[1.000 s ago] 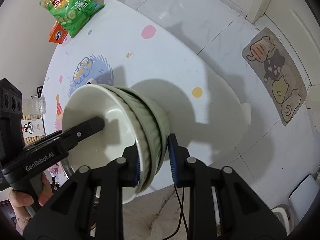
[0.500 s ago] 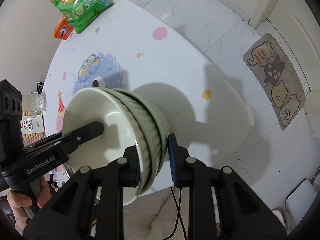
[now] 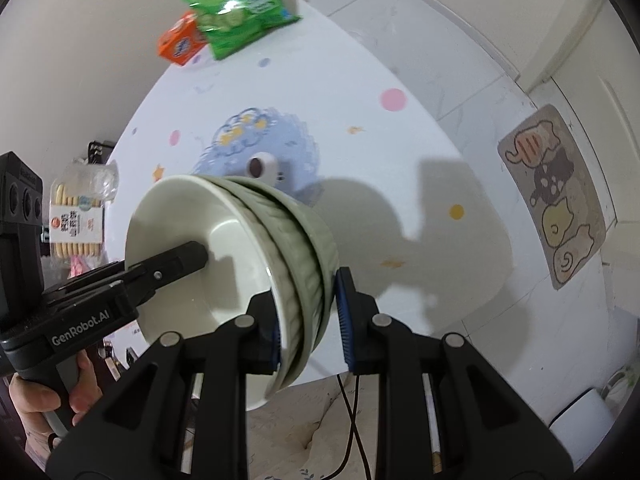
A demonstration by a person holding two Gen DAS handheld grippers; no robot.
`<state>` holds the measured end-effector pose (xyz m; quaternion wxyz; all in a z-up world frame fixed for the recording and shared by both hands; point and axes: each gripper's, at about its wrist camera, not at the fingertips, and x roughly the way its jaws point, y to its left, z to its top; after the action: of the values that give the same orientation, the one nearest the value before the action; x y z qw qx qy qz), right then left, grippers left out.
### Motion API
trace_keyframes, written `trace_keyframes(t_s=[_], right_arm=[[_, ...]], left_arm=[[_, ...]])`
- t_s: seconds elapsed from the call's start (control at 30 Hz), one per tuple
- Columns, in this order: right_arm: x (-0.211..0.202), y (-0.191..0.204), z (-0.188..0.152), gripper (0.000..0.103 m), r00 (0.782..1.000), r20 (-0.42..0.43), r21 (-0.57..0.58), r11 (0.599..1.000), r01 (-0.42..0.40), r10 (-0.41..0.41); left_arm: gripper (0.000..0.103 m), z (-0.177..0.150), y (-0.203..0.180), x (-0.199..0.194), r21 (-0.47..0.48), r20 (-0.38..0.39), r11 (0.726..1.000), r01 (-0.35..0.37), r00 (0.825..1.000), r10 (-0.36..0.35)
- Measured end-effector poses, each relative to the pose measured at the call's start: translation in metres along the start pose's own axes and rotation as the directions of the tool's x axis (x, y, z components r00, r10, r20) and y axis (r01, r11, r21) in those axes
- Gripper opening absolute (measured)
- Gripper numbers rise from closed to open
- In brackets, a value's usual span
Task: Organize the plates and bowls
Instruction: 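Carry the stacked bowls with both grippers over the steel bowl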
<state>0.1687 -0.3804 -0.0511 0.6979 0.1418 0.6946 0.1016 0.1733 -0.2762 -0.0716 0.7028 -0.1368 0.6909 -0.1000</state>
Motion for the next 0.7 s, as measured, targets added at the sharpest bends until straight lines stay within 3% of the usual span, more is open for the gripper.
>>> trace_keyframes(t_s=[0.4,0.7], right_arm=[[0.003,0.062,-0.017,0.026,0.999,-0.043,-0.135,0.991,0.001,-0.007],[0.031,0.094,-0.04,0.026,0.994,-0.108,-0.207,0.978,-0.006,-0.017]], left_arm=[[0.019,-0.034,0.059,-0.034,-0.094,0.045,0.995,-0.023,0.999,0.027],[0.019,-0.066,0.102,-0.031,-0.178,0.042,0.984,-0.025,0.999,0.033]])
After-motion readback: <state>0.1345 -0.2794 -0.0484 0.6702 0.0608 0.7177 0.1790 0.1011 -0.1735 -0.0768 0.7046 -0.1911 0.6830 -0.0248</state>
